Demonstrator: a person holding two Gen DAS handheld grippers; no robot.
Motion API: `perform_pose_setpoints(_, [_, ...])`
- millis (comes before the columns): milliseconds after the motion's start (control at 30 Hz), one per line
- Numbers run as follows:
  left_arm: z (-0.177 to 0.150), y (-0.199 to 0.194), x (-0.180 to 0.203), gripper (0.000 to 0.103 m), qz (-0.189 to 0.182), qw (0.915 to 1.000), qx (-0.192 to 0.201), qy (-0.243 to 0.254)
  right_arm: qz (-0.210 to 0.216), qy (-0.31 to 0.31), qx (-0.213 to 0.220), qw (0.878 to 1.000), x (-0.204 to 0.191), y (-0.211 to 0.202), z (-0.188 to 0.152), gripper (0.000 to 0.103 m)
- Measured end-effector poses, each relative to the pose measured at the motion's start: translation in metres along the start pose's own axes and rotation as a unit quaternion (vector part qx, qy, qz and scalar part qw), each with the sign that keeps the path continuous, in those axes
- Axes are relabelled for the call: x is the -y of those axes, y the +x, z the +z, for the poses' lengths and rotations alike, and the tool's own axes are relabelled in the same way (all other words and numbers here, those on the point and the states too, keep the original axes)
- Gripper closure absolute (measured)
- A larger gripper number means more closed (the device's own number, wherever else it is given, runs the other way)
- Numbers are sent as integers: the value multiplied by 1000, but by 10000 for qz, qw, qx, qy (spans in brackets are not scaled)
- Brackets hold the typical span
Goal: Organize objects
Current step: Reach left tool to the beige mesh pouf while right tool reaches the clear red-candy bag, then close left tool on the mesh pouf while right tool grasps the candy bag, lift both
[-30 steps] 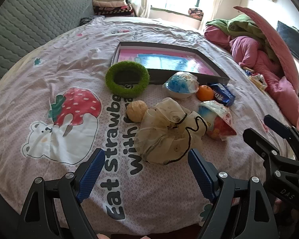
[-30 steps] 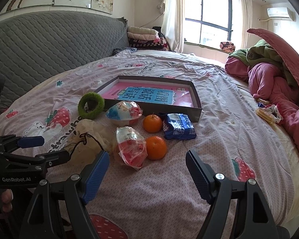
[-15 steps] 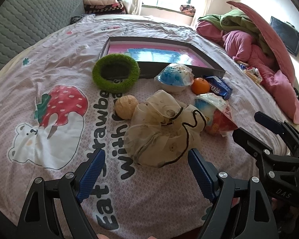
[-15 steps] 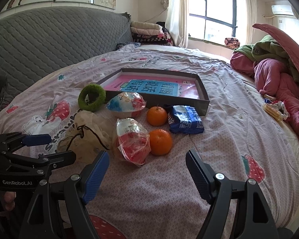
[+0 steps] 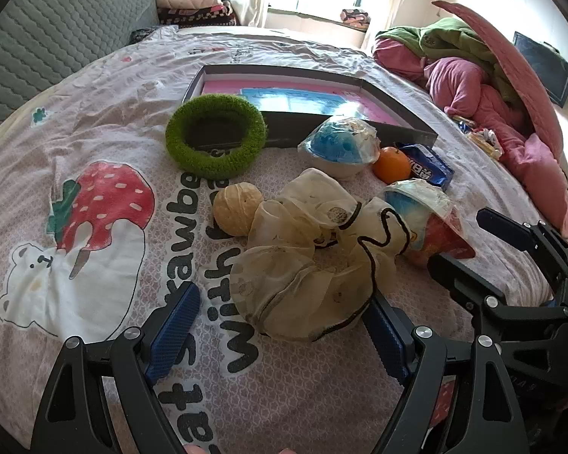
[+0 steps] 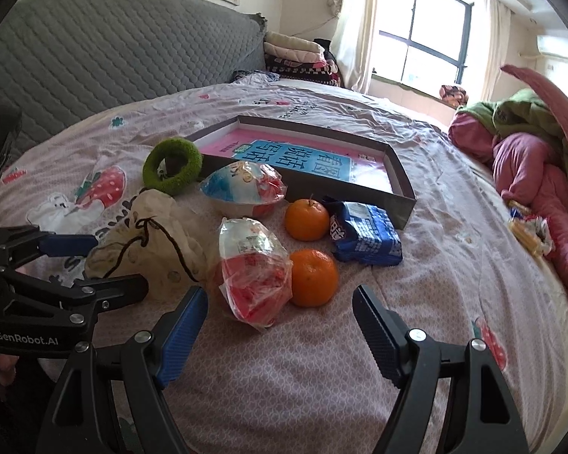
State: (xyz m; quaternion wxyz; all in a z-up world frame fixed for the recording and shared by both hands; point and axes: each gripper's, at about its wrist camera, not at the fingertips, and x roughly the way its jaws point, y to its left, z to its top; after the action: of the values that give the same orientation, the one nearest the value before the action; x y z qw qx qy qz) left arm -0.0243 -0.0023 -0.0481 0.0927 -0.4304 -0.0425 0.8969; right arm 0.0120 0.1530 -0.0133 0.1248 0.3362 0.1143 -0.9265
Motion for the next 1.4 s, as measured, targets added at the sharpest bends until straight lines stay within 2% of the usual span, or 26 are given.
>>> perform_pose_setpoints(300, [2,5,-5,17,-80,9999,54,118,-148,-676,39,9976,-16,8,5,35])
perform_pose_setpoints(533, [4,5,-4,17,-272,9996,39,119,-341,-1362,91,9901,-39,15,2,51])
perform_pose_setpoints(800, [7,6,-1,18,-455,9989,75,39,-336,-1579,301,9864,-44,13,-2,53])
perform_pose_setpoints(967, [12,11,0,38,-562,9984,30,-39,-402,-1606,381,9855,-43,11,-2,53])
perform_pose_setpoints(1067, [14,12,3,54,-569,9984,41,4,-426,-1593,442,9853,-40,8,-3,53])
perform_pose_setpoints(1133, [15,11,4,73,-592,9982,81,13,-421,-1575,476,9855,-38,7,-2,53])
perform_pose_setpoints(1233, [16,11,6,84,-638,9979,113,45,-416,-1534,536,9858,-35,3,-2,53])
perform_pose_setpoints(1400, [15,7,1,89,-848,9961,219,-119,-421,-1438,659,9865,-32,-2,1,53])
